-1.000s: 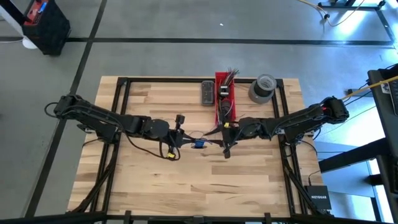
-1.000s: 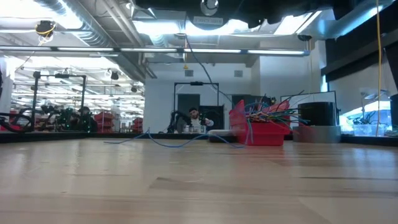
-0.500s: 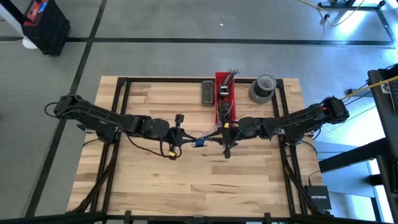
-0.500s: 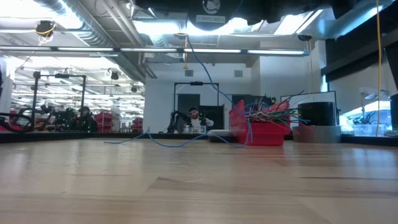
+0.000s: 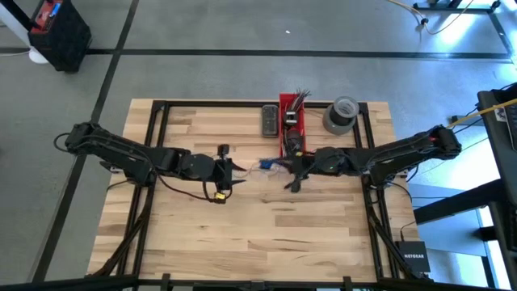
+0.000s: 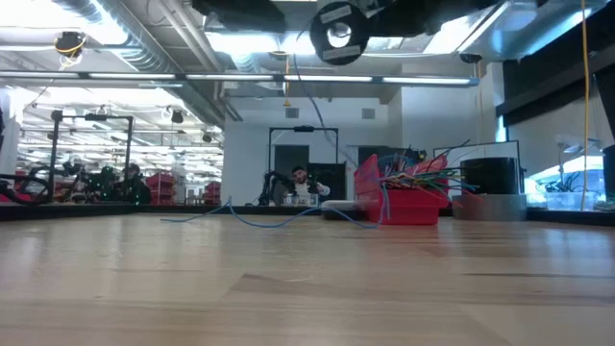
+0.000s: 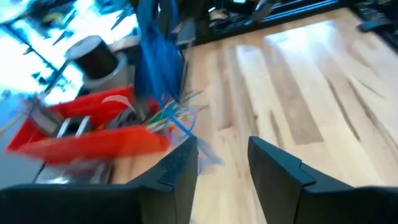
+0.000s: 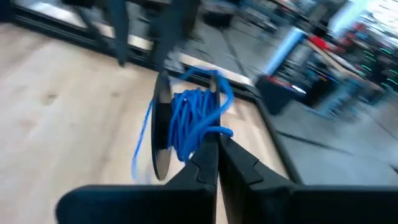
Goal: Coil cords
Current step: Coil the blue wire into the black spool
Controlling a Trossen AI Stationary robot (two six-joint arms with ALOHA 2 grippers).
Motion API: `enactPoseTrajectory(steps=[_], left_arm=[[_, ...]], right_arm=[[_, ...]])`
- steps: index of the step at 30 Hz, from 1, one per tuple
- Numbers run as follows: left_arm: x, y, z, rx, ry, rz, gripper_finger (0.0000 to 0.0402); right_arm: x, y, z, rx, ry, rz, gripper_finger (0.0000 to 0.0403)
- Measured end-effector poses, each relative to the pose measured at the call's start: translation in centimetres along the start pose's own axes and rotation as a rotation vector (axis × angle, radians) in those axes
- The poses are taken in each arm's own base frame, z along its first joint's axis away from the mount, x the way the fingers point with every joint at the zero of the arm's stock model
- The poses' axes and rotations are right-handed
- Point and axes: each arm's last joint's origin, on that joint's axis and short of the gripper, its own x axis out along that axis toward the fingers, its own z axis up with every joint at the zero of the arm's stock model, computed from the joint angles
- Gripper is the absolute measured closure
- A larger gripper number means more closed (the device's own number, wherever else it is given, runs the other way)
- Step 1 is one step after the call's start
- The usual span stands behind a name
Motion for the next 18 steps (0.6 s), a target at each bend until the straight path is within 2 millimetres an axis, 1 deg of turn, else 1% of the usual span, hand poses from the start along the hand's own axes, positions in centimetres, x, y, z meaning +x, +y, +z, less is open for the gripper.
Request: enactPoseTrajectory(steps=[2,5,11,15,18], left_arm=[[-0.3,0.4,0.0,-0.030,0.012,0.038,0.0264],[0.0,0.6,-0.2,-0.041,0.024,0.055,0.0263],[1.9,0.6,-1.0,-0.042,0.071,0.061,0.0263],[2.7,1.4,-0.8,-0.068,0.030,0.099,0.0263],[3.6,2.1,-1.0,-0.089,0.018,0.130,0.0263]], right_arm=[[-0.8,0.0,0.4,0.010,0.011,-0.047,0.0399],[-1.5,0.4,0.7,0.010,0.029,-0.105,0.0399],[-1.7,0.6,0.9,0.015,0.026,-0.136,0.0400],[-1.7,0.6,0.9,0.014,0.027,-0.138,0.0399],[-1.7,0.6,0.9,0.015,0.025,-0.138,0.0398]])
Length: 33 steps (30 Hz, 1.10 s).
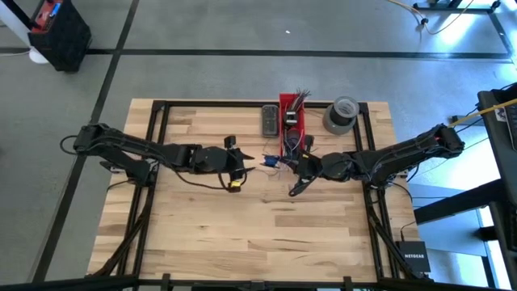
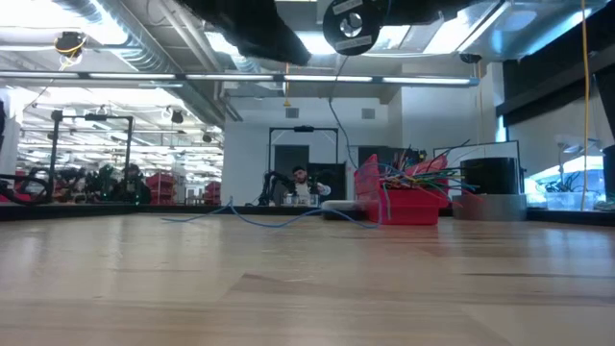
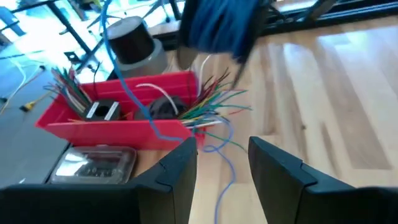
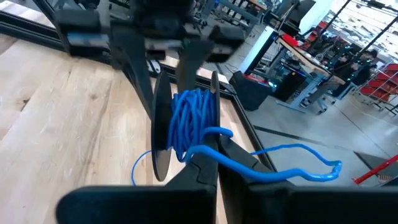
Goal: Coil cords
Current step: Coil the blue wire into the black spool
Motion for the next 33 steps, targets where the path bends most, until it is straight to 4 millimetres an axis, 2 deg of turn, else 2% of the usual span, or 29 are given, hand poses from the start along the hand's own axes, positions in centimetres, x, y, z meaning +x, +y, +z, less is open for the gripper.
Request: enactPoseTrajectory(steps=[5,11,17,22,25,29,30,33], left_arm=[[2.2,0.6,-1.2,0.001,0.060,0.036,0.0263],[4.7,1.7,-1.6,-0.028,0.011,0.091,0.0263],[6.2,2.2,-2.1,-0.068,-0.019,0.136,0.0263],[6.7,2.7,-2.3,-0.080,-0.019,0.188,0.0265],[6.7,2.7,-2.3,-0.080,-0.020,0.187,0.0296],[6.5,2.2,-2.1,-0.043,-0.028,0.175,0.0380],[6.5,2.1,-2.0,-0.031,-0.031,0.172,0.0390],[5.6,2.0,-1.5,-0.006,-0.035,0.210,0.0387]], right_arm=[[0.0,0.0,0.0,-0.014,-0.001,0.000,0.0397],[0.0,0.0,-0.1,-0.018,0.004,0.001,0.0397],[0.0,0.0,-0.1,-0.018,0.004,0.002,0.0396],[0.0,0.1,-0.1,-0.020,0.006,0.011,0.0396],[0.1,0.2,-0.1,-0.019,-0.002,0.028,0.0396],[0.3,0.3,-0.2,-0.025,0.002,0.030,0.0396],[0.3,0.3,-0.2,-0.026,0.004,0.030,0.0396],[0.3,0.3,-0.3,-0.030,0.012,0.033,0.0396]])
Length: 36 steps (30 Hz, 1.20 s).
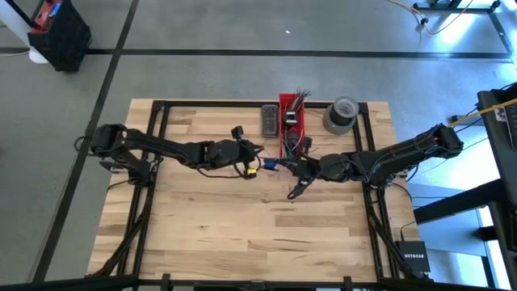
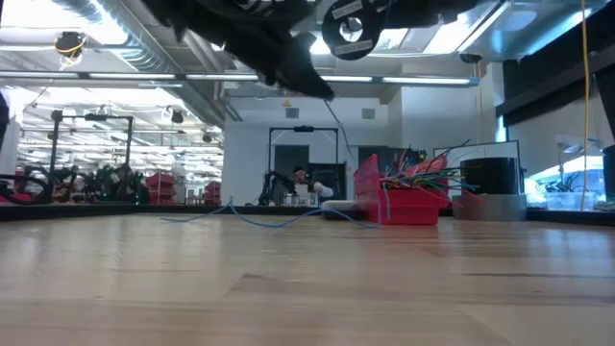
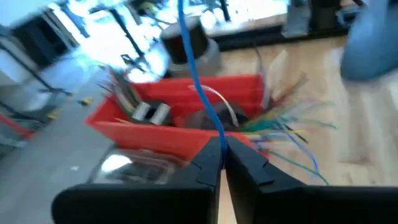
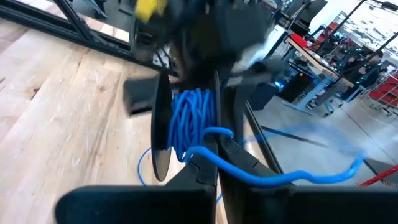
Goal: Coil cords
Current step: Coil the blue wire into the black spool
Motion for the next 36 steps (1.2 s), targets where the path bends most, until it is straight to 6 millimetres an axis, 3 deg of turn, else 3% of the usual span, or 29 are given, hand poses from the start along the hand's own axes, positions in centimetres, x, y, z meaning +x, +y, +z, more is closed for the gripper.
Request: enactPoseTrajectory(steps=[9,16,22,28,36], left_arm=[[-6.7,-0.3,3.1,0.061,-0.047,0.115,0.0397],[-9.9,-0.8,3.4,0.143,-0.008,0.276,0.0399],[-11.5,0.2,2.7,0.170,0.079,0.480,0.0399],[-12.2,1.4,1.5,0.152,0.148,0.503,0.0400],[-12.6,1.9,0.9,0.134,0.177,0.510,0.0400]], right_arm=[[0.0,0.1,-0.2,-0.002,0.023,-0.003,0.0396],[0.0,0.1,-0.4,0.016,0.037,-0.009,0.0396],[0.0,0.0,-0.5,0.011,0.052,-0.035,0.0396],[-0.3,-0.3,-0.3,0.019,0.049,-0.077,0.0396],[-2.1,-1.9,0.9,0.092,-0.016,-0.142,0.0396]])
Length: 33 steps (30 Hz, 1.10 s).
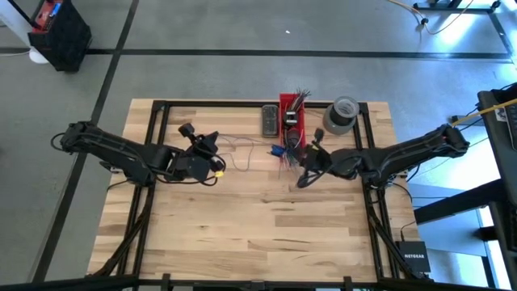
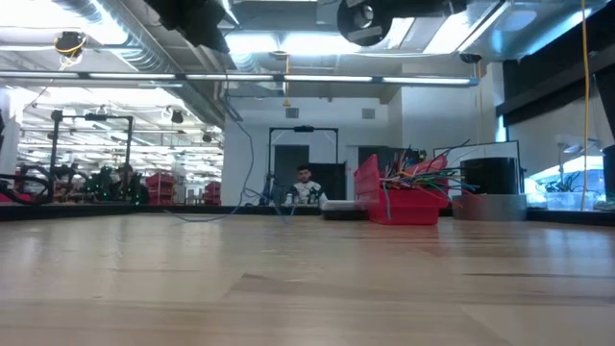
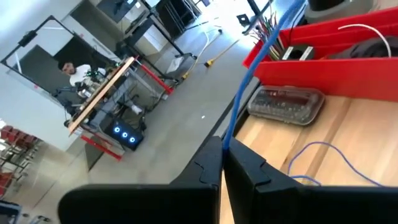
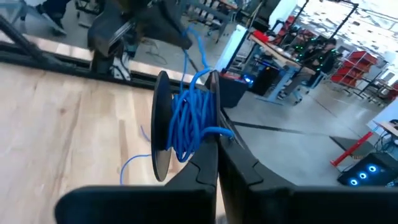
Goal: Coil cords
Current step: Coil the blue wire into the black spool
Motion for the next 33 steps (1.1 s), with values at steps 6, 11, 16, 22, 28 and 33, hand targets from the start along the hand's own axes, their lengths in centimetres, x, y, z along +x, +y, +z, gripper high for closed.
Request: enactPoseTrajectory(steps=[6,11,16,22,28,33], left_arm=[[0.2,-0.1,0.0,-0.028,0.008,-0.048,0.0400],[1.2,0.1,0.0,-0.078,0.036,-0.062,0.0399],[2.8,-1.2,0.4,-0.085,0.040,-0.104,0.0400],[5.1,-3.8,1.5,-0.088,-0.027,-0.147,0.0400],[7.3,-6.5,2.1,-0.099,-0.118,-0.307,0.0399],[8.8,-8.3,2.1,-0.124,-0.186,-0.433,0.0399]], right_arm=[[-0.6,-0.8,1.1,0.032,-0.086,-0.025,0.0396],[-1.0,-1.3,2.9,0.070,-0.279,0.013,0.0396],[-0.5,-1.7,3.8,0.124,-0.404,0.008,0.0396],[1.6,-1.8,3.6,0.145,-0.479,0.006,0.0396],[3.3,-1.3,3.0,0.154,-0.513,-0.034,0.0399],[4.2,-0.9,2.8,0.158,-0.552,-0.059,0.0399]])
